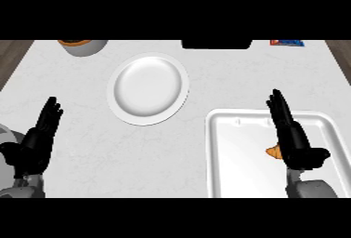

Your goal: Pick the croissant from the tray and place it in the plate

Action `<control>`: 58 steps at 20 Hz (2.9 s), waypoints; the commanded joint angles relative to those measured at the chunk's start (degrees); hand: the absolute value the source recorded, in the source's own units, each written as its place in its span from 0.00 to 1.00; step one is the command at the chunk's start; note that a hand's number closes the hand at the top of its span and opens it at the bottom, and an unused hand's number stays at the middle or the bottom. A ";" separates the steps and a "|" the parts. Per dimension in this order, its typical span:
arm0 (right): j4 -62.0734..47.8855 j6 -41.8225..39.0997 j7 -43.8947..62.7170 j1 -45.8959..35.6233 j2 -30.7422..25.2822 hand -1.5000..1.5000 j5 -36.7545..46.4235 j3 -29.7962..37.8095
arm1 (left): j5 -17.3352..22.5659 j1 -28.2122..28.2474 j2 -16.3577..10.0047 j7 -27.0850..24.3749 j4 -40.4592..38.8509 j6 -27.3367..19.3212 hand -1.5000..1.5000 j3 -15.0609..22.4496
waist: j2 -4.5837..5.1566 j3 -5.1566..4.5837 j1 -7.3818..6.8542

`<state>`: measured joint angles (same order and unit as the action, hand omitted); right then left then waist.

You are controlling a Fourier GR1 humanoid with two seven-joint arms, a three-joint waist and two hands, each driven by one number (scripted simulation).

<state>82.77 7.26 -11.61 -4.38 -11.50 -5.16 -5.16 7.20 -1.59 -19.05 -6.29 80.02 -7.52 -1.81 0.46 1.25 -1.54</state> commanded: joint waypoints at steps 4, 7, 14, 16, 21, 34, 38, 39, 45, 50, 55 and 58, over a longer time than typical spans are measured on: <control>3.16 -2.89 -0.16 -6.15 -11.29 1.00 -8.28 16.58 | 1.06 2.17 3.07 8.26 -2.83 0.70 0.50 2.84 | -0.49 -1.16 2.96; -1.76 0.20 2.06 0.78 -26.75 1.00 10.27 14.95 | 2.46 3.77 6.06 8.05 -3.12 1.75 0.50 4.72 | 1.66 -2.92 5.92; -6.86 6.93 -15.21 2.14 -11.72 0.00 -6.68 31.95 | 2.24 4.16 10.95 16.49 2.75 0.96 0.50 10.77 | -0.57 -1.11 1.99; -4.67 4.45 -14.71 4.63 -12.13 0.00 -6.77 32.03 | 2.14 0.29 9.24 16.35 -2.32 2.34 0.50 7.81 | -0.48 -1.24 1.98; 3.58 2.38 -4.61 8.11 -17.51 0.00 -2.16 28.44 | 1.57 1.79 9.79 17.85 -0.14 2.46 0.50 9.07 | -0.51 -1.32 1.92; 15.64 -7.75 23.93 12.05 -29.43 0.00 12.27 14.34 | 0.74 1.01 11.48 20.89 3.50 0.50 0.50 9.71 | -0.42 -1.32 1.46; 19.42 -7.97 27.35 13.30 -25.72 0.00 16.54 11.69 | 1.47 2.63 10.04 18.59 1.87 2.79 0.50 7.47 | -0.48 -1.27 1.62; 19.07 -7.10 33.26 6.69 -25.04 0.00 18.22 8.12 | 1.48 0.50 12.28 17.66 -0.87 2.59 0.50 8.44 | -0.36 -1.30 1.23; 16.46 -6.45 38.39 4.63 -19.48 0.00 26.82 4.24 | 0.20 1.67 11.53 18.81 1.78 2.75 0.50 7.87 | -0.41 -1.26 1.32; 12.53 -8.63 37.19 3.24 -14.91 0.00 28.04 1.47 | 0.30 3.72 11.64 19.29 3.45 3.72 0.50 7.82 | -0.43 -1.24 1.25; 16.95 -10.98 41.19 3.26 -11.95 0.00 29.87 3.30 | -0.03 1.94 11.96 17.29 -0.21 4.96 0.50 5.47 | -0.48 -1.26 1.55; 14.66 -12.18 35.45 5.24 -12.25 0.00 31.59 5.42 | 0.67 3.72 10.41 19.96 4.12 6.96 0.50 4.47 | -0.49 -1.25 1.54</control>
<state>97.43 -3.21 25.00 0.20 -24.57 24.48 -0.84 7.26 0.98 -7.50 12.70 83.44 -2.77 4.03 -0.20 0.18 -0.09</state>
